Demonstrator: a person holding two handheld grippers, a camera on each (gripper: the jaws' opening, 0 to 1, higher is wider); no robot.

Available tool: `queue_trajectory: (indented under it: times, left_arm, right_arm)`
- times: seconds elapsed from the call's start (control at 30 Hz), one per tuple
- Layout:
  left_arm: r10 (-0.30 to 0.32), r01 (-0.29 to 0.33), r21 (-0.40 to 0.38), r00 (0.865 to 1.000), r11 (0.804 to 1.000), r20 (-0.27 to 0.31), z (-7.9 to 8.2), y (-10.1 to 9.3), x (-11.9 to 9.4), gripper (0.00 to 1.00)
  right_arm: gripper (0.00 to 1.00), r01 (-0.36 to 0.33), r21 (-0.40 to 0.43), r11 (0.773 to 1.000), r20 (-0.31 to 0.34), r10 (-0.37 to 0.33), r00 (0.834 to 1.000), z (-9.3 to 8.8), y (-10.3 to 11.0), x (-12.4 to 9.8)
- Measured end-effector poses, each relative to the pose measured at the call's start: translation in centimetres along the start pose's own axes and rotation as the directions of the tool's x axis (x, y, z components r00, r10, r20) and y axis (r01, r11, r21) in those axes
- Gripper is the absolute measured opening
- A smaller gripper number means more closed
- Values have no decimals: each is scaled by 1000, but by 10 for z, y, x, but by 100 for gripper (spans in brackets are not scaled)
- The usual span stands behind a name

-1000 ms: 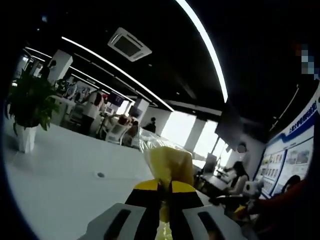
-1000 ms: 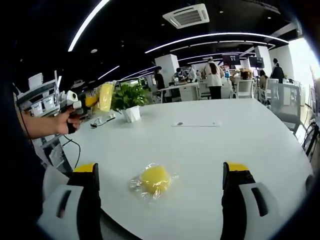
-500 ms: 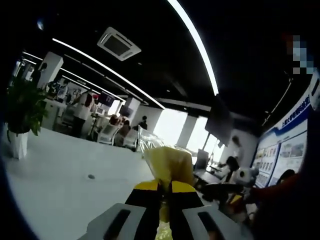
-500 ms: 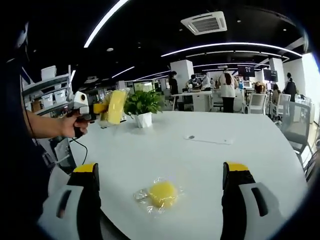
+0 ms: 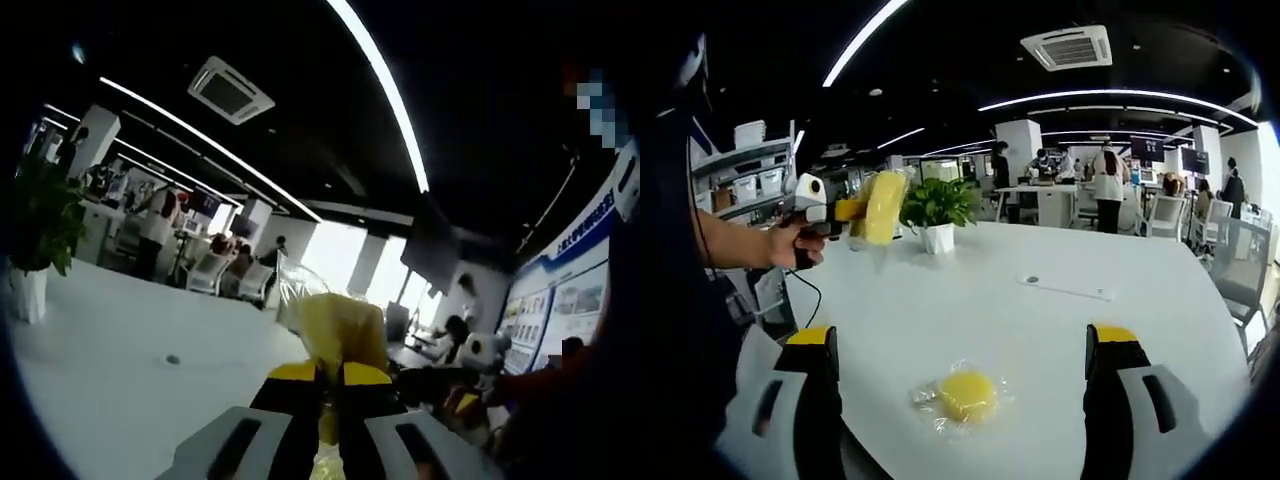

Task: Compare the silicone blocks by pressing each to a similar depth, holding the contact briefly, and releasing to observe deformation and rebound differences across the visible hardness samples.

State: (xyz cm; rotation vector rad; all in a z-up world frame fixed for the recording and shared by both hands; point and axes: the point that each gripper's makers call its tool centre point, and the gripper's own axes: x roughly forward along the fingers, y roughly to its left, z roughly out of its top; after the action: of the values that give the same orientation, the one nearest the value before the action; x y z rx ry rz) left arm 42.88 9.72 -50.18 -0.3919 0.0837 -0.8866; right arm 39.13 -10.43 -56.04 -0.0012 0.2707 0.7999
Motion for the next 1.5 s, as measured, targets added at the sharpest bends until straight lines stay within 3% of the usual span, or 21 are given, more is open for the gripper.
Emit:
queue_trajectory:
  times: [0.27, 0.47, 0.5, 0.63, 0.73, 0.97, 1.03, 1.2, 1.33, 1.5]
  left_arm:
    - [-50, 50, -16, 999, 999, 1, -4, -17, 5, 3]
    - [-77, 77, -9, 997, 997, -1, -4, -29, 5, 3]
    - [-81, 81, -3, 997, 997, 0, -4, -31, 4, 3]
    - [-89, 89, -11, 996, 996, 11, -3, -37, 4, 3]
    - [-98, 98, -8, 995, 995, 12, -4, -43, 5, 3]
    - [-123, 123, -2, 992, 992, -5, -13, -59, 6, 3]
    - [-128, 128, -9, 992, 992, -9, -17, -62, 6, 3]
    - [-134, 133, -25, 991, 991, -24, -27, -66, 4, 3]
    - [-131, 130, -35, 991, 991, -29, -30, -67, 1, 3]
    - [-141, 139, -41, 989, 989, -39, -33, -68, 2, 3]
  right_arm:
    - [96, -87, -35, 996, 63, 89, 994, 40, 26, 28]
    - [96, -166, -24, 986, 100, 167, 981, 59, 50, 47]
    - [96, -172, -21, 985, 100, 173, 980, 60, 51, 49]
    - [74, -217, -10, 976, 67, 217, 974, 59, 60, 52]
    - [75, -231, -5, 973, 88, 230, 969, 67, 65, 54]
    - [61, -311, 14, 950, 63, 310, 949, 70, 82, 61]
    - [61, -317, 6, 948, 60, 316, 947, 70, 86, 64]
    - [55, -360, 49, 932, 53, 357, 933, 65, 93, 65]
    - [41, -390, 83, 917, 18, 390, 921, 55, 98, 65]
    - [39, -419, 131, 899, 25, 419, 907, 52, 107, 67]
